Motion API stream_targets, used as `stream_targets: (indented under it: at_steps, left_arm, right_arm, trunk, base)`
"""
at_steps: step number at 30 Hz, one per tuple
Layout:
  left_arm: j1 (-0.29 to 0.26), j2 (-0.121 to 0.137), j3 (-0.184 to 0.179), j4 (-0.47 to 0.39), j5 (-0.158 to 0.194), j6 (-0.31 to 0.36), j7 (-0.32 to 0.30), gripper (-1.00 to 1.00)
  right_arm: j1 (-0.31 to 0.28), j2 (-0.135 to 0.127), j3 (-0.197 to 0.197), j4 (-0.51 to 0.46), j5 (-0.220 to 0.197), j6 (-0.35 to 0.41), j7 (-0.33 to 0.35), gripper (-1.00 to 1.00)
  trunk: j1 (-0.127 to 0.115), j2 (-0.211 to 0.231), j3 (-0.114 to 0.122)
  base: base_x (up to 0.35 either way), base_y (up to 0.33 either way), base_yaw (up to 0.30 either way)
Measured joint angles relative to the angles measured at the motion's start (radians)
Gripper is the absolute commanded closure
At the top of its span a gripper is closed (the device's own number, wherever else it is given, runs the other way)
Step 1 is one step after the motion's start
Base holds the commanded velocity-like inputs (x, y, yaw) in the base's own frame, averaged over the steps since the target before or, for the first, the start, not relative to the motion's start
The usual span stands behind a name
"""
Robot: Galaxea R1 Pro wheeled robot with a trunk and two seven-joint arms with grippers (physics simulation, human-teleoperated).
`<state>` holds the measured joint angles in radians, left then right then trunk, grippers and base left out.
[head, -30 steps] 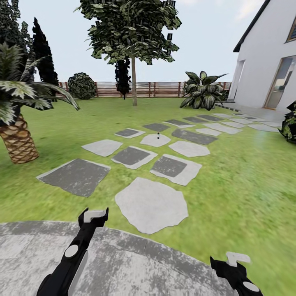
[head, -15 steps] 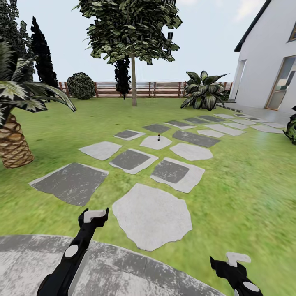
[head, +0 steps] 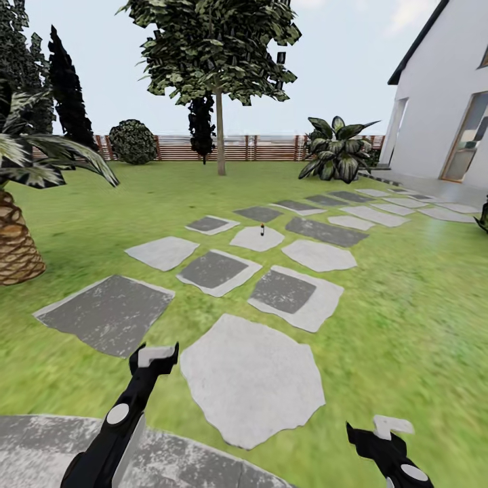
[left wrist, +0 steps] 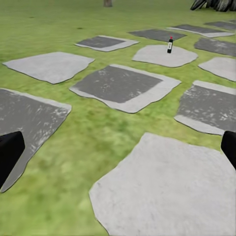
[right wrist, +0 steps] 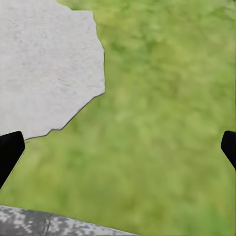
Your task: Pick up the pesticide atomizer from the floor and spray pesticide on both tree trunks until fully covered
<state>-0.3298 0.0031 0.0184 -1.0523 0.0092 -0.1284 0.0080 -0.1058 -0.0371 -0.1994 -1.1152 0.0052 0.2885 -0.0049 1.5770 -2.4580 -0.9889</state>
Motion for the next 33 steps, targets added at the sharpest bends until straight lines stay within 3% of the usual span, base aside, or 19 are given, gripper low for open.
stream_targets:
  at_steps: [33]
  left_arm:
    - [0.0,0.0,0.0,0.002,0.0,0.0,0.0,-1.0]
  right_arm:
    - [0.001,0.0,0.0,0.0,0.001,0.0,-0.001,-1.0]
  trunk:
    - [0.0,0.0,0.0]
  base:
    - [0.327,0.0,0.0]
